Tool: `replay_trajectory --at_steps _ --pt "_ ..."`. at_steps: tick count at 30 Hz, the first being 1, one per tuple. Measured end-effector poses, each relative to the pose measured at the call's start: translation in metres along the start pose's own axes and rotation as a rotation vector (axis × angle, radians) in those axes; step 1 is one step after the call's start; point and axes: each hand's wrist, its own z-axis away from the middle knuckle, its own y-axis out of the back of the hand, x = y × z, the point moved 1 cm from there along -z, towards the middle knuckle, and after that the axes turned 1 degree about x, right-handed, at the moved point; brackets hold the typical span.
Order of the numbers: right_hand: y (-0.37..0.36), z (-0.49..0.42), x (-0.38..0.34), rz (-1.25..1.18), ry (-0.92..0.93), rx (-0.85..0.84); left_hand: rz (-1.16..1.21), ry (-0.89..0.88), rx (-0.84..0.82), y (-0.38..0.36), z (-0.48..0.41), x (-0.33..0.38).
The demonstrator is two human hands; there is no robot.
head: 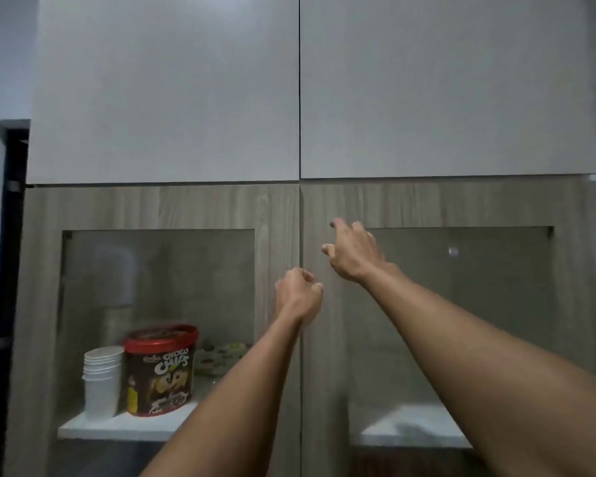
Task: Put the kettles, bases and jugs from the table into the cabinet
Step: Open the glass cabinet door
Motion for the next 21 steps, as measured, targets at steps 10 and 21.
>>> replay_trajectory --at_steps 10,21 --pt "-0.024 -0.107 -0.011 0.022 -0.002 0.052 0.006 -0.026 0.190 -0.027 -0.068 -0.004" --pt "0.005 -0.082 -0.027 -0.195 -0.013 0.107 0.100 -0.053 0.190 -0.007 -0.040 0.012"
